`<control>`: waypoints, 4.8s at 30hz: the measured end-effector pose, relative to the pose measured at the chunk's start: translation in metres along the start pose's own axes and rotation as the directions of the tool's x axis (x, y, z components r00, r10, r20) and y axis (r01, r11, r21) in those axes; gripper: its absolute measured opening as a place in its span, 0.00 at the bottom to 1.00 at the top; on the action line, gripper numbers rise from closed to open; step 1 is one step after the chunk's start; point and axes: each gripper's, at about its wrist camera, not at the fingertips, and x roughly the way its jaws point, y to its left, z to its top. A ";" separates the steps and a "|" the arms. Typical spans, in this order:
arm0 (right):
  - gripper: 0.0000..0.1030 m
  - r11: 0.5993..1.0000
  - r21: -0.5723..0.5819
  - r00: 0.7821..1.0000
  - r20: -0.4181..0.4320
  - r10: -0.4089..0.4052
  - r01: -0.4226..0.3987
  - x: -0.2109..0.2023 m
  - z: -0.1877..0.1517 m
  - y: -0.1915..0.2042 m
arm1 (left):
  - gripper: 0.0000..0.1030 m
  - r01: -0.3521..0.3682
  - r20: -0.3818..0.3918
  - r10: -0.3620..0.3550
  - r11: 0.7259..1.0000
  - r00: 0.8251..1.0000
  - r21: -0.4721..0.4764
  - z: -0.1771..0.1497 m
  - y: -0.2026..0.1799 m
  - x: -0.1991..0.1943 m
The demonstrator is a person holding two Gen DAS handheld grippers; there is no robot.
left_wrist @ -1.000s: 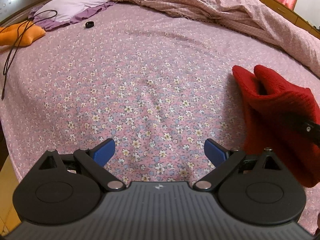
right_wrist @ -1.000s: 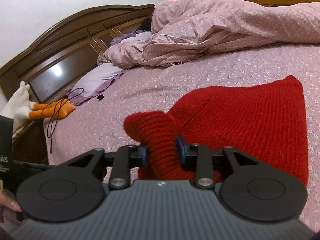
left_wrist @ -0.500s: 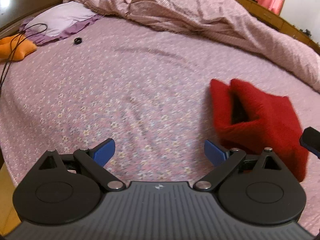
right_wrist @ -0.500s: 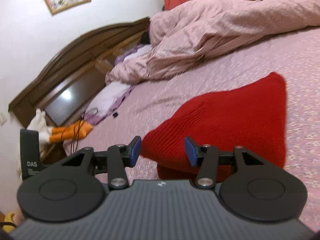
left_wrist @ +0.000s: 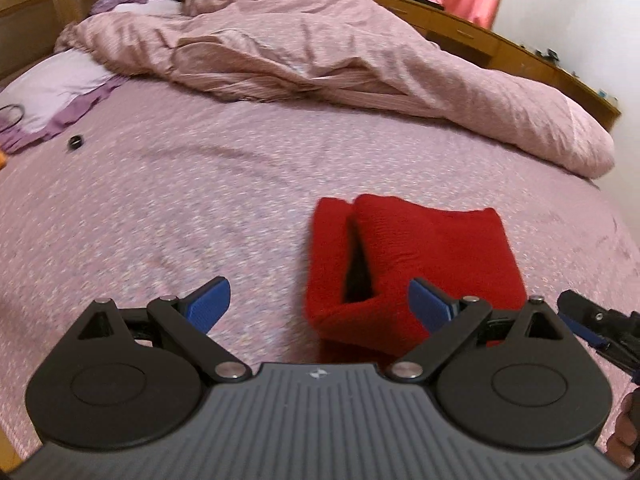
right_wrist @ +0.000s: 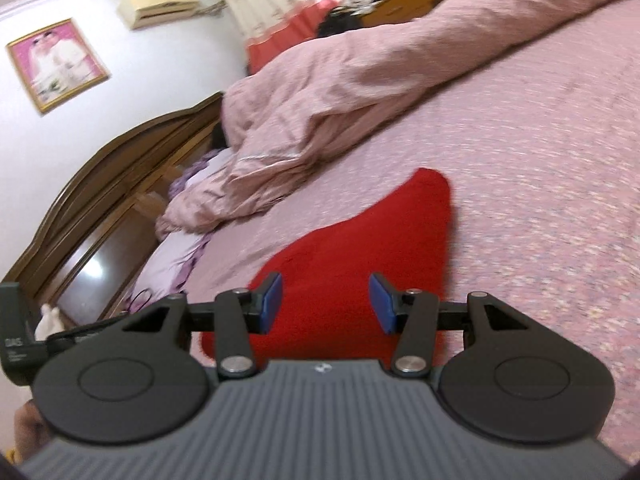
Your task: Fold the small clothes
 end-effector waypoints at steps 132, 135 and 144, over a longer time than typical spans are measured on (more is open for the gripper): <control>0.51 0.952 0.174 0.949 -0.151 0.277 -0.251 0.086 0.027 -0.032 | 0.53 0.042 -0.031 -0.046 0.994 0.998 -0.102 -0.032 0.027 0.061; 0.50 0.957 0.153 0.957 -0.119 0.265 -0.246 0.075 0.038 -0.029 | 0.53 0.102 -0.038 -0.107 0.986 0.994 -0.135 -0.033 0.019 0.064; 0.49 0.977 0.137 0.984 -0.050 0.171 -0.163 0.027 0.056 -0.061 | 0.53 0.234 -0.066 -0.240 0.968 0.968 -0.093 -0.032 -0.048 0.078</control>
